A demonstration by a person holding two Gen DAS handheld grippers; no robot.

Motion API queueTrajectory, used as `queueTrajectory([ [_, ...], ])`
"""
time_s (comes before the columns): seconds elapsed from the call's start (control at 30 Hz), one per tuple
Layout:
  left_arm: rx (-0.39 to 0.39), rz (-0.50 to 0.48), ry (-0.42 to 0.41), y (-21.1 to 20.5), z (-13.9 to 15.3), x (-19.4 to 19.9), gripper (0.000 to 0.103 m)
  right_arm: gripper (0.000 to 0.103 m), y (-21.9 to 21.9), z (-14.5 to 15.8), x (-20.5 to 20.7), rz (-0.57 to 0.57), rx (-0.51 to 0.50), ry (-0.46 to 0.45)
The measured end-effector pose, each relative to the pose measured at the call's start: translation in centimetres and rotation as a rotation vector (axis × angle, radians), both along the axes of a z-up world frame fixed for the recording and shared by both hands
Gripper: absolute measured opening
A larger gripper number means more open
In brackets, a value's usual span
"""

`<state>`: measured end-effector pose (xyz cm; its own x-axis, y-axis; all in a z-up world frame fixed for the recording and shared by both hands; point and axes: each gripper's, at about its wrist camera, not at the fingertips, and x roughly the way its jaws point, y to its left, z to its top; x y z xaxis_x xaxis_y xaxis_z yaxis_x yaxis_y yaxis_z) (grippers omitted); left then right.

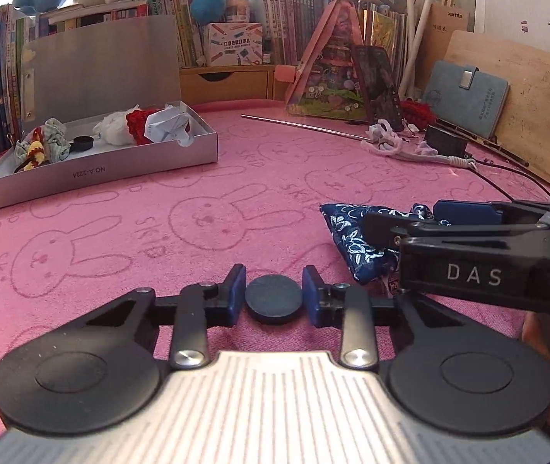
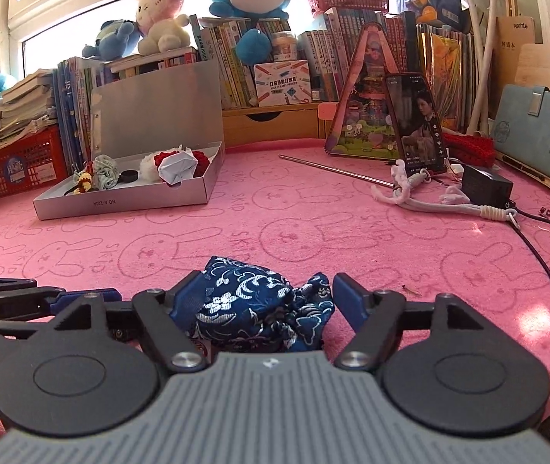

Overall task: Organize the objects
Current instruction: 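Grasp black round disc with left gripper while right gripper holds the pouch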

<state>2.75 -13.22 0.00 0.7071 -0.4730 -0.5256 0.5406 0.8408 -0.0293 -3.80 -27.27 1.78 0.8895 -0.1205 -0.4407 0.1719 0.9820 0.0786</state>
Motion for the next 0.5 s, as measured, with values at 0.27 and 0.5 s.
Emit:
queueTrajectory([
  [0.27,0.013,0.082,-0.013,2.3,0.5,0.4,0.037,0.088,0.3,-0.3,1.0,0.011,-0.005,0.016],
  [0.5,0.033,0.219,-0.041,5.6,1.0,0.7,0.037,0.087,0.9,-0.7,1.4,0.041,0.007,0.037],
])
